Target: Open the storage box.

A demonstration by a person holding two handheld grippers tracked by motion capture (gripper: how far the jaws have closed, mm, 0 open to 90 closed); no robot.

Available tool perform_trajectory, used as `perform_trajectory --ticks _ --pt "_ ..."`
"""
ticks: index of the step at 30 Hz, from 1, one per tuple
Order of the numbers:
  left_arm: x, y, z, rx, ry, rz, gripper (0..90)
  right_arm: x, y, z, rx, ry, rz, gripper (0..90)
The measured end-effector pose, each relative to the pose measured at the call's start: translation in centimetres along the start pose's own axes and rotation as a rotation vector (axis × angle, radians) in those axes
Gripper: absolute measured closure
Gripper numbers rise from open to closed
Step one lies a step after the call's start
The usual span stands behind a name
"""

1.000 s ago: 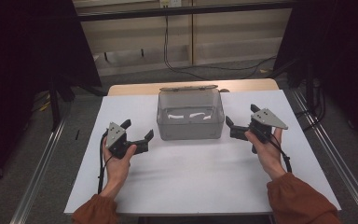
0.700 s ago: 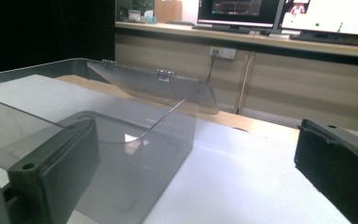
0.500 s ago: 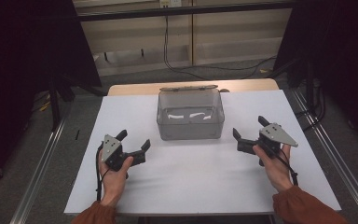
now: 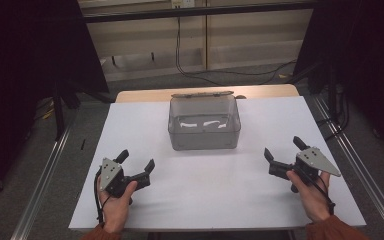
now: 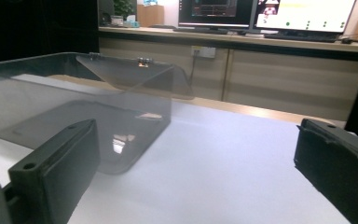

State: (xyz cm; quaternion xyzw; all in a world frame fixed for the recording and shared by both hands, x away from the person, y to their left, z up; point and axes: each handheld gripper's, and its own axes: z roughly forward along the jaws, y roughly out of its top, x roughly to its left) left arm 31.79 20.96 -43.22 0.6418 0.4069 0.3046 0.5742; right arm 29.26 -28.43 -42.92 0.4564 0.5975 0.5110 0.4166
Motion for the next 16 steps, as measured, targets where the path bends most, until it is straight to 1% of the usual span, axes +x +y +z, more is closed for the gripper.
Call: perform_trajectory --ticks 1,2,3,4,5,6,8,9,12,14,16 --pt "0.1 -0.1 -0.1 0.001 0.003 -0.008 3.2 -0.1 -0.1 -0.3 -0.002 -0.003 0.008 0.0" --pt "0.2 -0.1 -0.3 0.008 0.008 -0.014 3.2 -0.2 -0.2 -0.6 0.002 -0.006 0.026 0.0" --pt "0.2 -0.2 -0.5 0.010 0.008 -0.021 3.1 -0.3 -0.4 -0.8 0.006 -0.010 0.033 0.0" --pt "0.1 -0.3 -0.6 0.012 0.006 -0.023 3.1 -0.4 -0.5 -1.1 0.015 -0.017 0.028 0.0" --pt "0.2 -0.3 -0.8 0.023 0.005 -0.011 3.1 -0.5 -0.7 -1.3 0.015 -0.023 0.020 0.0" --pt "0.1 -0.4 -1.0 0.030 0.002 -0.006 3.1 -0.5 -0.9 -1.6 0.021 -0.019 0.022 0.0" --pt "0.1 -0.4 -1.2 0.031 0.006 0.023 3.1 -0.8 -1.2 -2.3 0.025 -0.017 0.021 0.0" --pt "0.1 -0.4 -1.3 0.023 0.006 0.024 3.1 -0.8 -1.4 -2.6 0.027 -0.021 0.021 0.0" --pt "0.2 -0.3 -1.3 0.037 -0.006 0.024 3.1 -1.1 -1.7 -3.2 0.037 -0.018 0.032 0.0" --pt "0.4 -0.3 -1.1 0.050 -0.005 0.015 3.1 -1.1 -1.7 -3.2 0.033 -0.017 0.017 0.0" --pt "0.6 -0.3 -1.0 0.048 0.004 0.016 3.1 -1.0 -1.7 -2.9 0.025 -0.011 0.010 0.0"
